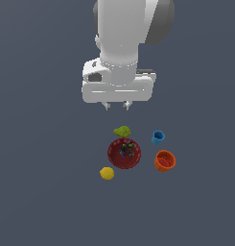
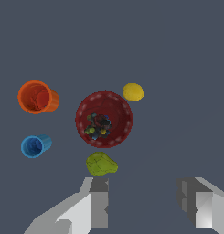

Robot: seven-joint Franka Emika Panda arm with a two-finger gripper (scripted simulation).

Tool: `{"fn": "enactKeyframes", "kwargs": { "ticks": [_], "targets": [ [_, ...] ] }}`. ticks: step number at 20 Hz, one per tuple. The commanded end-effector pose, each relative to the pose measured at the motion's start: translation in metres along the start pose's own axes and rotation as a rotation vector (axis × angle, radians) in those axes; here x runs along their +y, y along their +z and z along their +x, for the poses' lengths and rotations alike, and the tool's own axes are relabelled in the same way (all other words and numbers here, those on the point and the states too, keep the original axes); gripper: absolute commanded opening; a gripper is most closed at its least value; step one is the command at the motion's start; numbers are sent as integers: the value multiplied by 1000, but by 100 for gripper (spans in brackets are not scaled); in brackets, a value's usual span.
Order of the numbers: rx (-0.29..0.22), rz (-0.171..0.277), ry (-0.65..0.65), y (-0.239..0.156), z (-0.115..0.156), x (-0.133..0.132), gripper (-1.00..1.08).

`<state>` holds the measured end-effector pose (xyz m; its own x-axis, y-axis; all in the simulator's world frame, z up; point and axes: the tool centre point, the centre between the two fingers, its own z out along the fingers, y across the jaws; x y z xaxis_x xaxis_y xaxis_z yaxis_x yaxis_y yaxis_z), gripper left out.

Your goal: Pick up a designated object from a clutter of objects.

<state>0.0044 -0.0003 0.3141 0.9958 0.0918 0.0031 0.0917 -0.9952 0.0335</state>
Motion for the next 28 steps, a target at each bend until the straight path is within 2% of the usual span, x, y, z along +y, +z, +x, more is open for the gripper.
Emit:
{"fn": "enactKeyframes", "kwargs": {
  "ticks": [1,11,19,28],
  "targets": [
    [-4,-3,-37,5,4,-5,28],
    [-27,-20,-322,44,31,-48,28],
    [-51,-19,-647,93,53,-103,28],
    [-69,4,-1006,150,66,-170,28]
  ]
}}
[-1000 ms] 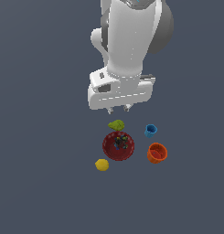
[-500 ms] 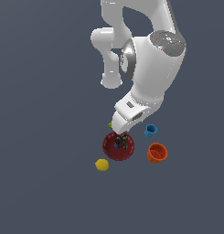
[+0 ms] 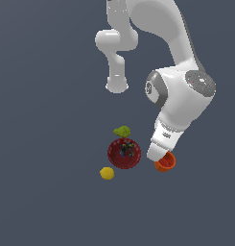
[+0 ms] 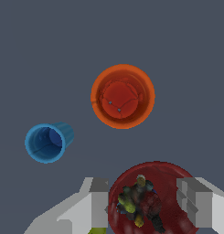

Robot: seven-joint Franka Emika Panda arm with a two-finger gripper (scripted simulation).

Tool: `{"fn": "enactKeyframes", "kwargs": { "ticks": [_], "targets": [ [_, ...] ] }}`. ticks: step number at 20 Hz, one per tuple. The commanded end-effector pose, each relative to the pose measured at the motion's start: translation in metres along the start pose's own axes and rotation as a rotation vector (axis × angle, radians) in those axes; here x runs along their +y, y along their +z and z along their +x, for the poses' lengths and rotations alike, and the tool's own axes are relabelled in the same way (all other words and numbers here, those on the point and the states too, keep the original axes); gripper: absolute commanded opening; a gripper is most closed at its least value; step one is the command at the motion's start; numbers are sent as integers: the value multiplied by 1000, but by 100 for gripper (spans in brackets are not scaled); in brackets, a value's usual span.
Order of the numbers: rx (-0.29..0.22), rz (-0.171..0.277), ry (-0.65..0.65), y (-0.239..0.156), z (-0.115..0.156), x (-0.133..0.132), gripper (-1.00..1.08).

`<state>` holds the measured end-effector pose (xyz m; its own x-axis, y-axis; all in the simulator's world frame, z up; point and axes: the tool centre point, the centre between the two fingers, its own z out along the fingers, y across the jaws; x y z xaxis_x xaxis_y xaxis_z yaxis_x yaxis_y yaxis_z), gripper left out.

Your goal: Pick up a designated object from a clutter of objects.

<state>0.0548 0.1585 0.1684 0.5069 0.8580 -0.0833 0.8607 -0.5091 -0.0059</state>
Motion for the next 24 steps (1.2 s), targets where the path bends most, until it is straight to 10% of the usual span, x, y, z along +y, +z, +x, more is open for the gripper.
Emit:
{"fn": "enactKeyframes", "kwargs": {
  "ticks": [1,24],
  "targets": [
    [1,6,-96,15,17,-9,28],
    [10,29,-383,72,65,-43,28]
  ]
}}
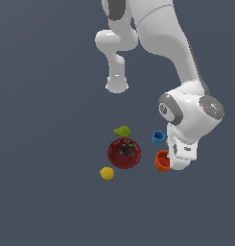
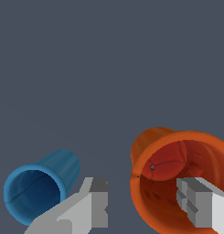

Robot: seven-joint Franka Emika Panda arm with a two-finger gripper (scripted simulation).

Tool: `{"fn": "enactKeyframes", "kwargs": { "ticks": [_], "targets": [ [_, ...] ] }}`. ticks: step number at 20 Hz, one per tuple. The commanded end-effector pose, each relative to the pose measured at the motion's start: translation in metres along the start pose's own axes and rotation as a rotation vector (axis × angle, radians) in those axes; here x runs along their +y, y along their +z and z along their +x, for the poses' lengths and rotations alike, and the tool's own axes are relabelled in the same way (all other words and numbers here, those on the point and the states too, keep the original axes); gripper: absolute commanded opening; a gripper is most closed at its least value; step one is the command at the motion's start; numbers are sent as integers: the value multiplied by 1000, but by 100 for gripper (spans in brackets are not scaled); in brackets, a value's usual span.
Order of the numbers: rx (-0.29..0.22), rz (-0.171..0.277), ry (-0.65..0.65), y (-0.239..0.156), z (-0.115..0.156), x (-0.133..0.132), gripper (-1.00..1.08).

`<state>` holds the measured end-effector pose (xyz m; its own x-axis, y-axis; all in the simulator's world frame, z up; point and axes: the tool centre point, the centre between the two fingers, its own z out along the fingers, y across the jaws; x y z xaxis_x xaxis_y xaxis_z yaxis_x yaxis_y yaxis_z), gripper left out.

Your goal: Pick up a designated object from a clutter of objects.

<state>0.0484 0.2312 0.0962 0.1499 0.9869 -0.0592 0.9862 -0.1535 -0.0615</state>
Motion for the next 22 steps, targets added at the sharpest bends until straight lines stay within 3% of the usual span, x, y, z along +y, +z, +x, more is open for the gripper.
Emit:
{"fn": "enactKeyframes", "kwargs": {
  "ticks": [1,7,8,22],
  "targets": [
    [0,1,-2,10,0,0,28],
    [0,1,-5,25,0,-1,28],
    [0,1,-5,25,0,-1,-100],
    [0,0,-3,21,-5,1,-100]
  ]
}}
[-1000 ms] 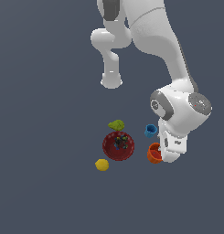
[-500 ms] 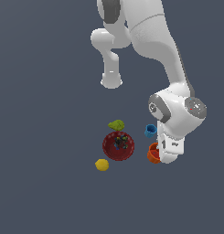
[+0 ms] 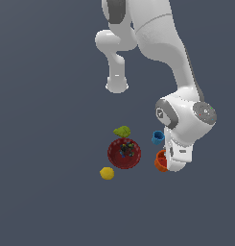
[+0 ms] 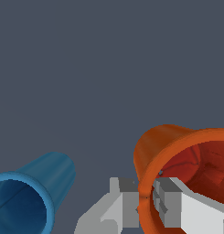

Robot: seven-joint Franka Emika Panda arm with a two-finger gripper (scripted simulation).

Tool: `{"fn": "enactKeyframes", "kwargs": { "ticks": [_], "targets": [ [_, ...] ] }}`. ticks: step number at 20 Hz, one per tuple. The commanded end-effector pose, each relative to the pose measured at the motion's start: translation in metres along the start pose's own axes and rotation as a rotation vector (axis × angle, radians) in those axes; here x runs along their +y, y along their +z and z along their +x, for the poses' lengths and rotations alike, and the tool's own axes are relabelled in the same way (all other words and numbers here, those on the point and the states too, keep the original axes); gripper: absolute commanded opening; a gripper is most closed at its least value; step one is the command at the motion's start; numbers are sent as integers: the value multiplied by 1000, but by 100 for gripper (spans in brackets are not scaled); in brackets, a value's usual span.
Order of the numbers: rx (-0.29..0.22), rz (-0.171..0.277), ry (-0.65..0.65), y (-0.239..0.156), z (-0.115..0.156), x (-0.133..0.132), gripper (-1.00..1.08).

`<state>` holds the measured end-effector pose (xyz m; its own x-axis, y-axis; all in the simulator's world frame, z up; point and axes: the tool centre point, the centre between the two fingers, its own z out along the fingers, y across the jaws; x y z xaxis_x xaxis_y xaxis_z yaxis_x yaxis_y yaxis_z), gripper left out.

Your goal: Pick up a designated object from a clutter of objects.

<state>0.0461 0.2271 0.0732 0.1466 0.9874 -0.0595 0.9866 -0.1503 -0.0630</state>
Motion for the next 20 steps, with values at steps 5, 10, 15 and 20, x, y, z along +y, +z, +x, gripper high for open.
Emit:
{"fn": "enactKeyframes", "kwargs": {
  "ticks": [5,10,15,20],
  "targets": [
    [1,-1,1,-17,-20,3,-100],
    [1,-1,1,-43,-53,8,-100],
    [0,-1,0,-81,-99,14,-100],
    [2,0,0,-123,-149,22,-100]
  ]
}}
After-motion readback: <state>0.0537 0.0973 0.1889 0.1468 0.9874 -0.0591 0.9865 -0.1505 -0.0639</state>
